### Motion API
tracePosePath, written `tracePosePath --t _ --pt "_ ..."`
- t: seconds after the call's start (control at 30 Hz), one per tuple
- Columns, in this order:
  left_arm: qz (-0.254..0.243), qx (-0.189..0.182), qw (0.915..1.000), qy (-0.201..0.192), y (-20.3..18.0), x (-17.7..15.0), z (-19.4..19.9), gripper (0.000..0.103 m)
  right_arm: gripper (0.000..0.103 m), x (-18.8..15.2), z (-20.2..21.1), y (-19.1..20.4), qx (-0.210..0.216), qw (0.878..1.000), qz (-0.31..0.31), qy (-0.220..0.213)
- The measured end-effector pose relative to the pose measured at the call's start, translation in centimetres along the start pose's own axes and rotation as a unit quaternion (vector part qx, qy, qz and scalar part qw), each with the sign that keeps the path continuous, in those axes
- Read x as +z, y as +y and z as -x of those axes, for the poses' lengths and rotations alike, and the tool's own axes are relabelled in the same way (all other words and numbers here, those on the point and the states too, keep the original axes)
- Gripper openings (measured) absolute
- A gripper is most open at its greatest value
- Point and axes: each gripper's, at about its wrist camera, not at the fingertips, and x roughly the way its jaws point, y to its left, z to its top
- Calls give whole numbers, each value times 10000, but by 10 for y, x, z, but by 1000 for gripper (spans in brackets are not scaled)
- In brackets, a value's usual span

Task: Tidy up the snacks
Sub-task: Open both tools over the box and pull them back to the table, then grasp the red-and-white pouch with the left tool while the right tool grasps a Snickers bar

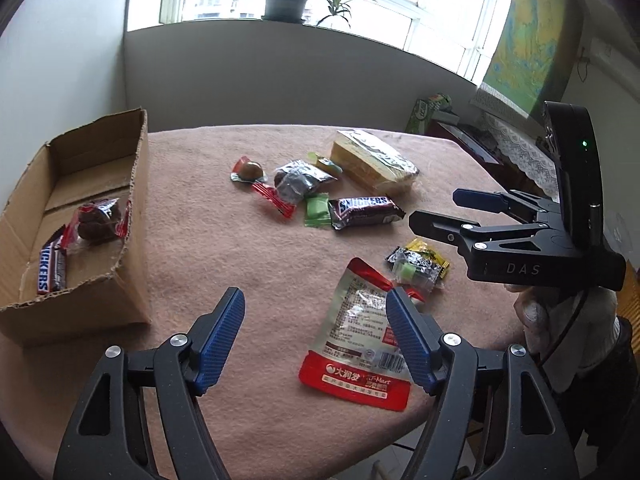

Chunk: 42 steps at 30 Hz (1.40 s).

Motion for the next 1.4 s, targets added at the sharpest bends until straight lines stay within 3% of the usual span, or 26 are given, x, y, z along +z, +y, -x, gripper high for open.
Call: tracePosePath --t 0.23,0.47,0.67,1.07,1.4 --pt "-500 -64 9985 232 -28 -14 -11 73 90 -15 4 -8 224 9996 -155 34" --pt "-947 45 9946 423 -48 -20 -25 81 86 10 1 -10 409 9991 -137 -13" --pt "-903 300 9940 542 -41 -19 -40 82 75 35 -21 -2 803 9963 247 177" --pt "-1080 219 9919 637 -47 -21 -46 83 74 65 -74 4 1447 9871 94 679" --pt "-909 423 9929 641 -34 -5 -65 84 64 56 -78 -3 1296 9878 145 856"
